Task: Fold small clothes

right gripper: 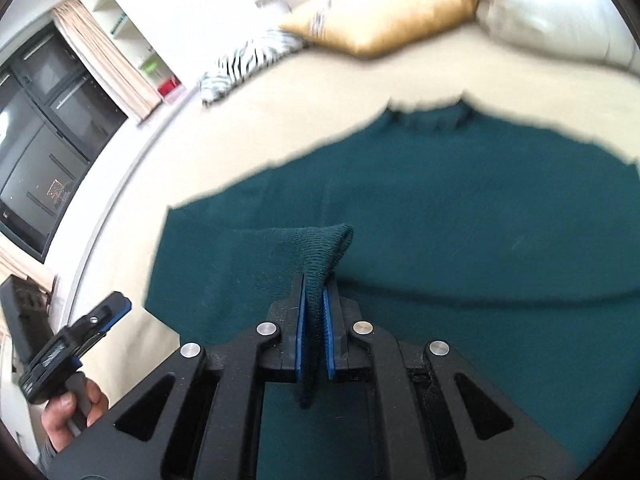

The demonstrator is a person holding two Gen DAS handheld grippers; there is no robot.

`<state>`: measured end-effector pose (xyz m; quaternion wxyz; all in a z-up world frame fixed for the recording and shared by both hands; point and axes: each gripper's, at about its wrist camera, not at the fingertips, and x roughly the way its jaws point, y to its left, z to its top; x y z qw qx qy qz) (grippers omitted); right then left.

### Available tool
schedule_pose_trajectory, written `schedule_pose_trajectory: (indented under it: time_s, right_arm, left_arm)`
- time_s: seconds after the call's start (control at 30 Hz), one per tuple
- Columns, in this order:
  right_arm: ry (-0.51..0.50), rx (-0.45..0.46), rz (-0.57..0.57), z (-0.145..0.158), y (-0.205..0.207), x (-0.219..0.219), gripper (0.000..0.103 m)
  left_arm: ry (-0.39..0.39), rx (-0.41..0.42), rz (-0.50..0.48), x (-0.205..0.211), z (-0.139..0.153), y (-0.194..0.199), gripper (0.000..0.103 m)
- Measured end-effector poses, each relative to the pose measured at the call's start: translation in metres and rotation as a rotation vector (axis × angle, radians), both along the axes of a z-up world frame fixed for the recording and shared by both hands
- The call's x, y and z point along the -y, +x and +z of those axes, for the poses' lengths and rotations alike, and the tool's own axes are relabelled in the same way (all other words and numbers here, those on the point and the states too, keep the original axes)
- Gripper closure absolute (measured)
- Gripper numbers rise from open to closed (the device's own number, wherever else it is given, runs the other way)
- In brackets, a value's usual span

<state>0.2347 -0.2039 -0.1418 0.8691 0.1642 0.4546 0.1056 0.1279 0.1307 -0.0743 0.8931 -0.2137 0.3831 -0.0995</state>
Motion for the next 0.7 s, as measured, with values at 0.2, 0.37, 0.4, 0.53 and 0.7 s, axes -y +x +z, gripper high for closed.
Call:
schedule_pose_trajectory:
  time_s: [0.2, 0.37, 0.4, 0.53, 0.7]
  right_arm:
    - [-0.035, 0.078, -0.082, 0.036, 0.006, 0.088, 0.097]
    - [-0.040, 0.009, -0.177, 0.000, 0.017, 0.160, 0.097]
    - [-0.025, -0.006, -0.189, -0.010, 0.019, 0.172, 0.097]
    - [0.005, -0.045, -0.204, -0.047, 0.017, 0.187, 0.097]
    - [0.024, -0.050, -0.212, -0.064, 0.014, 0.183, 0.097]
  left_arm:
    - [0.068, -0.023, -0.023, 0.028, 0.001, 0.046, 0.034]
    - [0.154, -0.081, -0.034, 0.052, -0.011, 0.092, 0.034]
    - [0.175, -0.095, -0.038, 0.057, -0.015, 0.100, 0.034]
    - [0.272, -0.139, -0.050, 0.075, -0.034, 0.125, 0.034]
    - [0.312, -0.148, -0.070, 0.081, -0.050, 0.129, 0.079]
